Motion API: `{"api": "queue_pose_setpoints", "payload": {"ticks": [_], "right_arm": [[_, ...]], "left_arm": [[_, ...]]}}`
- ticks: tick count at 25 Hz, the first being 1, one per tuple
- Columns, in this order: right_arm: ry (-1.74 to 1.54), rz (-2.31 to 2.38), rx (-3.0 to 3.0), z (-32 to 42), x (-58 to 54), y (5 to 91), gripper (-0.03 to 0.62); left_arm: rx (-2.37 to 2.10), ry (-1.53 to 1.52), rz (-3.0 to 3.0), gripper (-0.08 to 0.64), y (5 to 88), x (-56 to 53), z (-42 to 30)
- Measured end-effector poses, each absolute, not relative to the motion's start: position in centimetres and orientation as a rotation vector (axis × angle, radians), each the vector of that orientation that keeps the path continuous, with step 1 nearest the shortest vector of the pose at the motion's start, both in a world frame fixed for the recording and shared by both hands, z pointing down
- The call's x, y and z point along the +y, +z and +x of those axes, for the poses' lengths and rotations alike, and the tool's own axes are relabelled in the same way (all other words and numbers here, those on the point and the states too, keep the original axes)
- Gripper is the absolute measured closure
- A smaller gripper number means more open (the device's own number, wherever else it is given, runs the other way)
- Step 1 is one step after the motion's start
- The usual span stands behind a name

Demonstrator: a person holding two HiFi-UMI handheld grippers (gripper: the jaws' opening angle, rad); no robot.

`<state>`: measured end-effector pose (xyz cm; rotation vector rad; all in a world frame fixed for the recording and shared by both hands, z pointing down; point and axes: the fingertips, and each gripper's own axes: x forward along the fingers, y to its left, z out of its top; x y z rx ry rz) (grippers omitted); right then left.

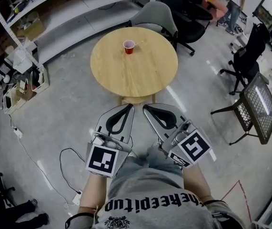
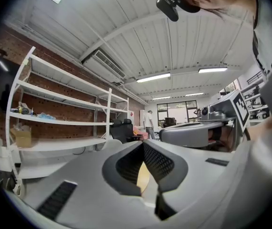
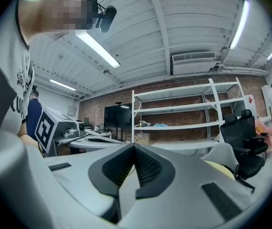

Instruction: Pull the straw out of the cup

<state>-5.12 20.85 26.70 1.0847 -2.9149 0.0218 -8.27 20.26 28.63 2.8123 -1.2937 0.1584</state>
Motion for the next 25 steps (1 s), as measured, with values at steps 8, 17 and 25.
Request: {"api": "queue_pose_setpoints", "payload": {"ticks": [8,17,25], "right_arm": [[0.02,1.053,-2.92,-3.4,17.9,27.0,0.578],[0.006,0.889,-2.964,-1.7,12.1,26.9,0.578],[0.004,0.75,-3.003,-0.3,7.5,27.4,0.577]], "left_arm": [[-1.324,0.166,2.797,0.543,28.6,17.2,-6.7],[-1.439,0.077,2.763,0.543,28.1,11.8,-4.7],[-1.559,0.082,2.687,0.543,28.7,7.6,-3.3]]}}
